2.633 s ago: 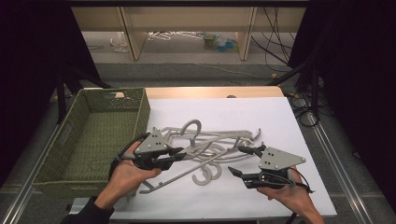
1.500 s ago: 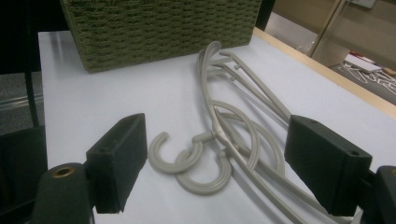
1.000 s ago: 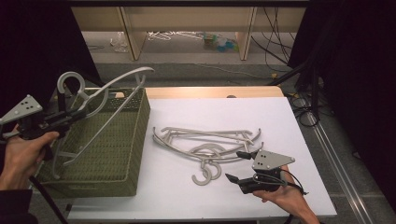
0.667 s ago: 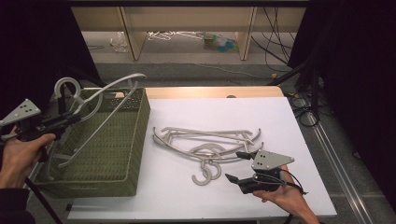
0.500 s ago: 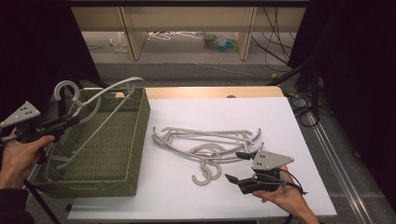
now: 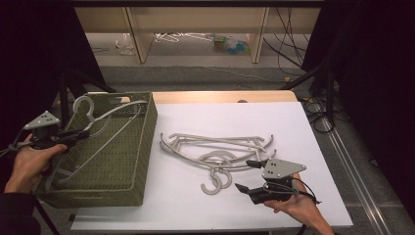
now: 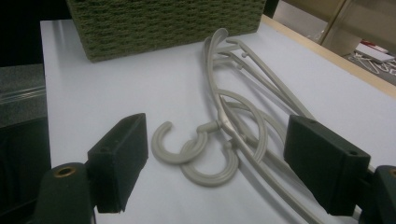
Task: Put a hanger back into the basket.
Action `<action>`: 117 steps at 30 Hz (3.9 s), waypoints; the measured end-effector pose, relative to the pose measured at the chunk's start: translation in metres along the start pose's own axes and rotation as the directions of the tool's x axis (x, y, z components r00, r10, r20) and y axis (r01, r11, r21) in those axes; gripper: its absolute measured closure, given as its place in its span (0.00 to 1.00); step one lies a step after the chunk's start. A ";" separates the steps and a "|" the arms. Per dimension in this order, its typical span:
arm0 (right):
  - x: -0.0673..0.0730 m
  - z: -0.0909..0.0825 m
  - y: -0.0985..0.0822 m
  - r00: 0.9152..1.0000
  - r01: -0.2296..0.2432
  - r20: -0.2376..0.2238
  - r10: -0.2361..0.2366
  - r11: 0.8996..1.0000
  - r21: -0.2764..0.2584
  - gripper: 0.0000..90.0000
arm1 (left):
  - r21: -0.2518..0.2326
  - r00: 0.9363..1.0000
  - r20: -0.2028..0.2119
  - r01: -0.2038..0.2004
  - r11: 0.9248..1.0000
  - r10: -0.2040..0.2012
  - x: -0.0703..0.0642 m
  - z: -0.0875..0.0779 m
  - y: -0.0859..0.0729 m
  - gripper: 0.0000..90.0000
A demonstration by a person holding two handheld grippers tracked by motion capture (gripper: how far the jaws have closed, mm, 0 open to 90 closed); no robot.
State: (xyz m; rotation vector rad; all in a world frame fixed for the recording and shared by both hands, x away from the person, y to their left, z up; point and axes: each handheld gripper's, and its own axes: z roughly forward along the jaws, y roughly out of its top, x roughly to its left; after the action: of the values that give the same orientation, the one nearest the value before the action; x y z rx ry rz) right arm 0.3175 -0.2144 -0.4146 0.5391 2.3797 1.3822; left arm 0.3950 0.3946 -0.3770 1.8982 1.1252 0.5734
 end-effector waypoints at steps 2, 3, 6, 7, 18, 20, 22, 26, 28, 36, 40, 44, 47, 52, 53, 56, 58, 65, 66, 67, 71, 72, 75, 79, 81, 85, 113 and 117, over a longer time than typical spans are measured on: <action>0.000 0.000 0.000 1.000 0.001 0.000 -0.001 1.000 0.000 0.25 | 0.016 1.000 0.003 0.007 1.000 -0.007 0.000 0.004 -0.001 0.88; 0.000 0.000 0.000 1.000 0.001 -0.002 -0.001 1.000 0.001 0.25 | 0.021 1.000 0.002 0.020 1.000 -0.020 0.001 0.007 -0.003 0.88; 0.000 0.001 -0.001 1.000 0.000 -0.006 0.000 1.000 0.008 0.25 | 0.069 1.000 -0.004 0.030 0.997 -0.030 0.005 0.017 -0.010 0.88; 0.000 0.000 -0.001 1.000 0.000 -0.009 0.000 1.000 0.011 0.25 | 0.087 0.999 -0.004 0.042 0.995 -0.042 0.007 0.020 -0.014 0.87; 0.000 0.002 -0.001 1.000 -0.003 -0.013 0.003 1.000 0.015 0.25 | 0.128 0.987 -0.104 0.139 0.982 -0.126 0.023 0.028 -0.032 0.83; 0.000 0.002 -0.001 1.000 -0.002 -0.012 0.003 1.000 0.015 0.25 | 0.132 0.985 -0.117 0.143 0.981 -0.128 0.023 0.028 -0.032 0.78; 0.000 0.002 -0.001 1.000 -0.002 -0.012 0.002 1.000 0.009 0.25 | 0.106 0.970 -0.191 0.173 0.979 -0.151 0.022 0.025 -0.030 0.69; 0.000 0.002 -0.002 1.000 -0.003 -0.012 0.004 1.000 0.015 0.25 | 0.033 0.946 -0.280 0.178 0.983 -0.162 0.017 0.018 -0.026 0.56; 0.000 0.002 -0.002 1.000 -0.006 -0.012 0.006 1.000 0.009 0.25 | 0.000 0.944 -0.291 0.165 0.986 -0.157 0.010 0.012 -0.021 0.51; -0.004 0.004 -0.007 1.000 -0.024 -0.006 0.024 1.000 0.006 0.25 | -0.142 0.958 -0.240 0.124 0.982 -0.156 -0.022 -0.016 -0.008 0.40; -0.004 0.004 -0.007 1.000 -0.028 -0.005 0.028 1.000 0.008 0.24 | -0.214 0.970 -0.169 0.137 0.967 -0.174 -0.043 -0.032 0.001 0.36; -0.004 0.004 -0.008 0.999 -0.033 0.004 0.033 0.999 -0.003 0.24 | -0.258 0.988 -0.088 0.104 0.961 -0.131 -0.077 -0.039 0.007 0.33; -0.004 0.005 -0.009 0.999 -0.036 0.007 0.036 0.999 -0.004 0.24 | -0.240 0.996 -0.042 0.060 0.969 -0.072 -0.113 -0.031 0.007 0.27; -0.005 0.002 -0.008 0.999 -0.042 0.019 0.042 0.999 -0.020 0.24 | -0.266 0.999 0.018 0.039 0.963 -0.035 -0.140 -0.023 0.006 0.27; -0.006 0.003 -0.008 0.999 -0.040 0.028 0.041 0.999 -0.034 0.24 | -0.268 0.999 0.026 0.026 0.963 -0.019 -0.146 -0.021 0.007 0.27; -0.007 0.001 -0.009 0.998 -0.051 0.037 0.052 0.998 -0.028 0.24 | -0.282 0.997 0.083 0.025 0.959 -0.001 -0.170 -0.014 0.004 0.26; -0.008 0.001 -0.010 0.998 -0.057 0.041 0.058 0.998 -0.029 0.23 | -0.284 0.994 0.106 0.025 0.958 0.005 -0.176 -0.012 0.003 0.26; -0.008 0.002 -0.010 0.998 -0.059 0.037 0.060 0.998 -0.026 0.23 | -0.283 0.979 0.189 -0.015 0.959 0.071 -0.223 0.003 -0.012 0.25; -0.007 0.003 -0.011 0.997 -0.060 0.039 0.061 0.998 -0.030 0.23 | -0.283 0.979 0.189 -0.015 0.959 0.071 -0.223 0.003 -0.012 0.25; -0.007 0.003 -0.011 0.997 -0.060 0.039 0.061 0.998 -0.030 0.23 | -0.283 0.978 0.199 -0.011 0.959 0.070 -0.227 0.006 -0.016 0.25; -0.007 0.003 -0.011 0.997 -0.059 0.041 0.060 0.998 -0.021 0.22 | -0.251 0.969 0.230 -0.036 0.967 0.096 -0.241 0.022 -0.032 0.25; -0.007 0.003 -0.011 0.997 -0.059 0.043 0.060 0.998 -0.019 0.22 | -0.245 0.968 0.235 -0.033 0.969 0.092 -0.244 0.024 -0.035 0.25; -0.007 0.003 -0.012 0.998 -0.056 0.039 0.057 0.998 -0.024 0.22 | -0.237 0.964 0.244 -0.043 0.970 0.102 -0.247 0.028 -0.039 0.25; -0.008 0.004 -0.014 0.998 -0.057 0.039 0.058 0.998 -0.015 0.21 | -0.260 0.961 0.232 -0.086 0.962 0.149 -0.251 0.030 -0.043 0.24; -0.009 0.005 -0.014 0.998 -0.055 0.036 0.055 0.998 -0.003 0.21 | -0.260 0.954 0.258 -0.084 0.962 0.153 -0.253 0.030 -0.045 0.24; -0.017 0.012 -0.019 0.998 -0.030 0.055 0.027 0.998 0.056 0.19 | -0.254 0.949 0.263 -0.103 0.962 0.172 -0.257 0.030 -0.048 0.23; -0.059 0.082 -0.029 0.995 0.097 -0.067 -0.078 0.927 0.362 0.58 | -0.216 0.938 0.312 -0.087 0.972 0.153 -0.258 0.036 -0.054 0.23; -0.060 0.091 -0.027 0.991 0.119 -0.100 -0.087 0.917 0.380 0.70 | -0.217 0.938 0.310 -0.091 0.972 0.157 -0.257 0.035 -0.054 0.23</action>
State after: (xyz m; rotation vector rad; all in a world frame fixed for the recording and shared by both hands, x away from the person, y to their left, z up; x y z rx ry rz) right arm 0.4076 -0.1872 -0.4754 0.4518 2.7215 0.9062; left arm 0.2674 0.1694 -0.4340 1.8148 0.7106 0.4040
